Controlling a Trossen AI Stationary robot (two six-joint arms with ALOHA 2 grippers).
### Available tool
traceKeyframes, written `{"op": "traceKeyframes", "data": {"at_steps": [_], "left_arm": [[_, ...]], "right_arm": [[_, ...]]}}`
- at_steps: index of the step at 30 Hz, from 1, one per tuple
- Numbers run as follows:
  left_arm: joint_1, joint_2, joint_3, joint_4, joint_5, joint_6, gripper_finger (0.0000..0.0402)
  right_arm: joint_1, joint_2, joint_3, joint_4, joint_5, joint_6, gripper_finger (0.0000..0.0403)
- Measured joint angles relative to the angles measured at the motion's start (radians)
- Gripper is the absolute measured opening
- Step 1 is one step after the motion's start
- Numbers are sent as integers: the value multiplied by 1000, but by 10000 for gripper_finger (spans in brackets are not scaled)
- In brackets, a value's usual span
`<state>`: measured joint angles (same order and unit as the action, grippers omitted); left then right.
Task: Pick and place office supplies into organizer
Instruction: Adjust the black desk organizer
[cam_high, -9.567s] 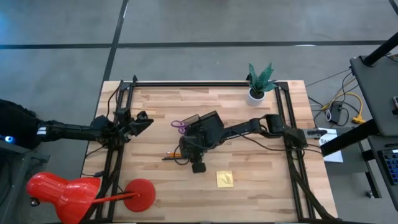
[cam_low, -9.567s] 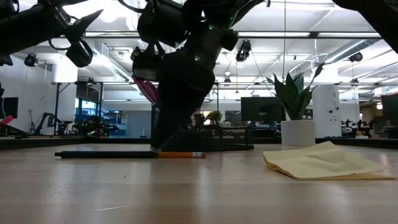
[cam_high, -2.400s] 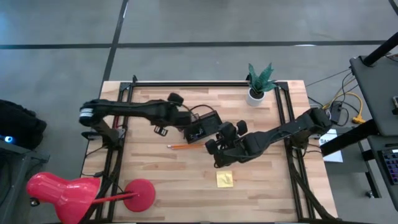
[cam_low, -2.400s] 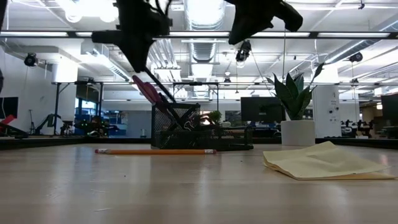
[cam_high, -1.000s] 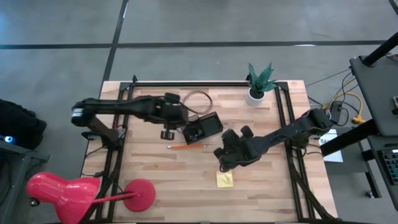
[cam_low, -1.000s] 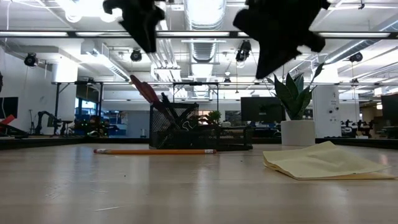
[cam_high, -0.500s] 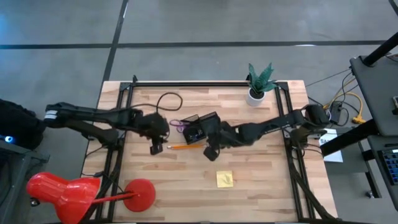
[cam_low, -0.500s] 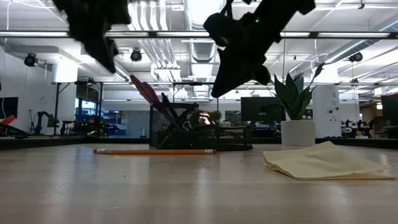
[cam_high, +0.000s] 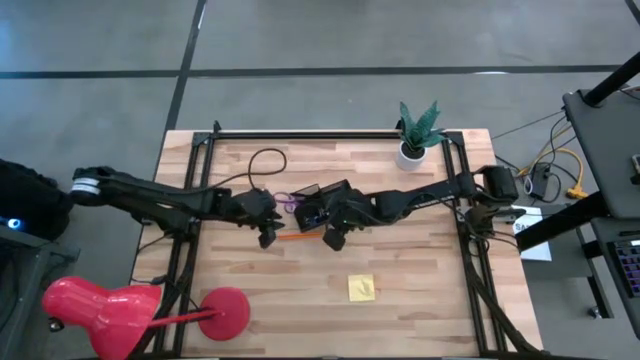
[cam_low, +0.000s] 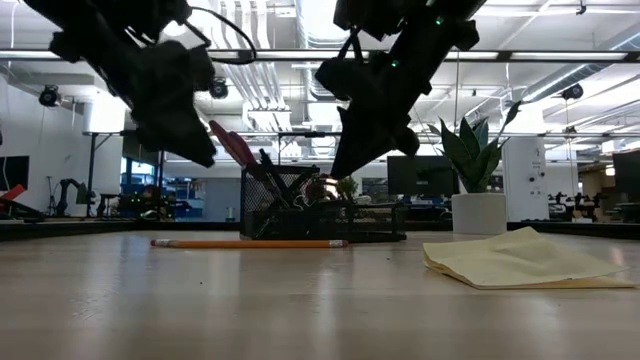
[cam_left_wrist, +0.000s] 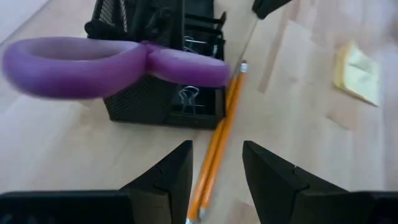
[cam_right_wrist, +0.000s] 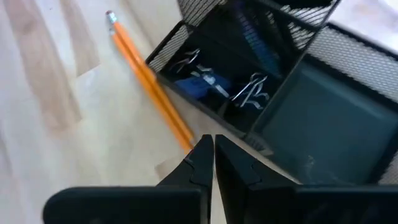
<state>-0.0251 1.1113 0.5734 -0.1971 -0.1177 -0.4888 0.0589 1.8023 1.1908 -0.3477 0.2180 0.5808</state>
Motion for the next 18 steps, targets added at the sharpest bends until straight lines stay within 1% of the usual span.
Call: {"op": "traceKeyframes", "data": {"at_steps": [3, 7, 12, 16, 18], "left_arm": [[18, 65, -3, 88, -3, 25, 125], [45, 153, 16, 182, -1, 49, 125], [93, 231, 31, 222, 2, 76, 125], [147, 260, 30, 252, -5, 88, 125], [173, 271, 30, 276, -8, 131, 125]], "right_arm": [[-2, 0, 0, 0, 50, 0, 8], [-13, 0, 10, 0, 69, -4, 8], [-20, -2, 16, -3, 71, -5, 9], [-23, -5, 16, -11, 73, -6, 8], [-23, -5, 16, -11, 73, -10, 8]]}}
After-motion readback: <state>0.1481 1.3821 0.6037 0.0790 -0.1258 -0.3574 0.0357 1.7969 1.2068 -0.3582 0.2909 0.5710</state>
